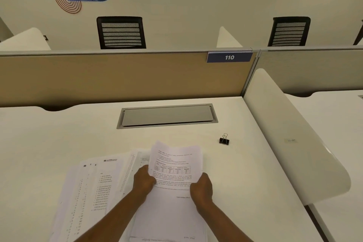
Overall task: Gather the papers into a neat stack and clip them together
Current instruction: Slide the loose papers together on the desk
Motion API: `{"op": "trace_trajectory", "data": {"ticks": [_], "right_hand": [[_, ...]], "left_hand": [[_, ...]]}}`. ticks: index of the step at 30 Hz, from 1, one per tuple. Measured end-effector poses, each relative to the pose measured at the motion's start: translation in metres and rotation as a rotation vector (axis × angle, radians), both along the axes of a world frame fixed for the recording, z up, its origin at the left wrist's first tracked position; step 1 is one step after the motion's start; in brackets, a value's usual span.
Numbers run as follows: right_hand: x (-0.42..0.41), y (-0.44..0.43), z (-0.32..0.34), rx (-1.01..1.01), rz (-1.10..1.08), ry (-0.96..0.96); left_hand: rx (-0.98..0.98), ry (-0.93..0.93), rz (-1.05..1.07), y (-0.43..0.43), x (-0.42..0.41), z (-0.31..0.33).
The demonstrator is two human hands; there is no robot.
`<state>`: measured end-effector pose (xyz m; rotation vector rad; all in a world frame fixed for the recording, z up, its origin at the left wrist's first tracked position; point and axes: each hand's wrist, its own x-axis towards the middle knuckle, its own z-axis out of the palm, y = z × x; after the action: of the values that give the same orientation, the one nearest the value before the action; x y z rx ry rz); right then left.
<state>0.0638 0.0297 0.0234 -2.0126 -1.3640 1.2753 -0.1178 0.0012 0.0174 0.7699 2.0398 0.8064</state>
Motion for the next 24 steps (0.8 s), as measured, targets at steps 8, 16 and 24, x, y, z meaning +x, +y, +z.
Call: {"op": "trace_trajectory", "data": {"ticks": [8, 16, 24], "right_hand": [[-0.021, -0.004, 0.002, -0.011, 0.054, -0.165], [-0.028, -0.002, 0.003, -0.044, 0.035, -0.126], [-0.032, -0.006, 0.0, -0.057, -0.007, 0.042]], "left_hand": [[-0.415, 0.53, -0.085, 0.002, -0.008, -0.001], [-0.451, 0.534, -0.071, 0.0, -0.02, 0.0], [-0.176, 0.344, -0.025, -0.005, -0.034, -0.029]]}}
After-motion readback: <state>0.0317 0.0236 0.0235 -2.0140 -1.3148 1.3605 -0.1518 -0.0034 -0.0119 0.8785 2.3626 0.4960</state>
